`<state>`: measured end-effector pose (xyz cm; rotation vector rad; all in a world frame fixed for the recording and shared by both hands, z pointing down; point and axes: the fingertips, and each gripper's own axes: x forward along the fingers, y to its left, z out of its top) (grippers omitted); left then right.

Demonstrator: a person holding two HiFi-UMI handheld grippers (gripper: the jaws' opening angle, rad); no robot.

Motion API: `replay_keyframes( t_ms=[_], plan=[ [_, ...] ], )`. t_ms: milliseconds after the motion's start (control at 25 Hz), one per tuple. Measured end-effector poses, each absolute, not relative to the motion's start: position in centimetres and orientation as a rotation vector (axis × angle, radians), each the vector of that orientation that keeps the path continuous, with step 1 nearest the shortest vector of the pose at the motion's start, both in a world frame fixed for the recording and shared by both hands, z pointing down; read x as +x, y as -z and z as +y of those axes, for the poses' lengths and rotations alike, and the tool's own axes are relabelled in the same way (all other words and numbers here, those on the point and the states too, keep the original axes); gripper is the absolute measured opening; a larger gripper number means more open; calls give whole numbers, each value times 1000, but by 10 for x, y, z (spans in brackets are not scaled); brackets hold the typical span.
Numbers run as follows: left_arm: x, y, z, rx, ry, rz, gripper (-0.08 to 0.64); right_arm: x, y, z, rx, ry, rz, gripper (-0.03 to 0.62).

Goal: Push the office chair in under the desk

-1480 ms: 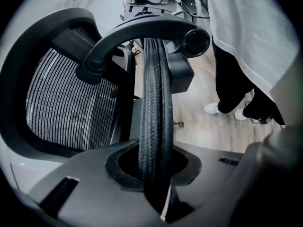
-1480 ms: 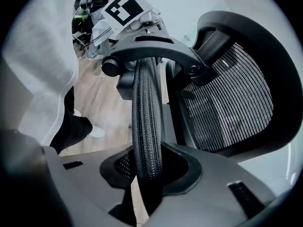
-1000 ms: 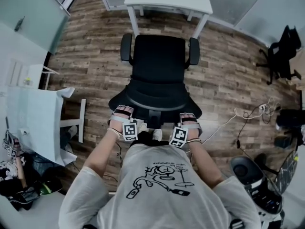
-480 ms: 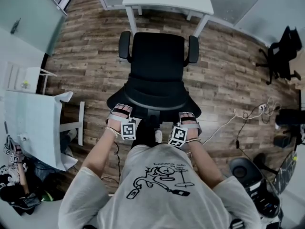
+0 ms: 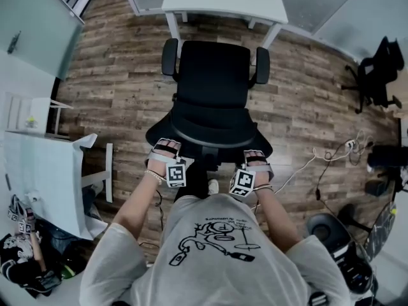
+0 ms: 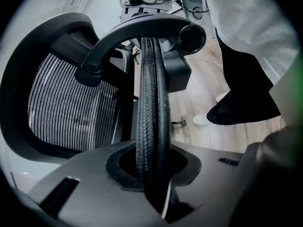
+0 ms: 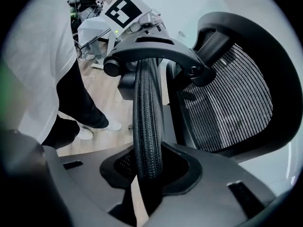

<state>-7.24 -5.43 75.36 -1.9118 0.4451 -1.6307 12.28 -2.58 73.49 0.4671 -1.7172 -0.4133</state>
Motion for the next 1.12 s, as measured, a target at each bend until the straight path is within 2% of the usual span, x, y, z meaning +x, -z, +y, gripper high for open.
replay_keyframes(
  t_ms=[800, 1120],
  plan=[
    [-52, -758, -156, -1946, 1617, 453, 69, 142, -744, -124, 449, 392, -1736, 124],
    [-46, -737, -221, -1782, 1540, 541, 69, 149, -743, -166, 449, 384, -1739, 124]
  ],
)
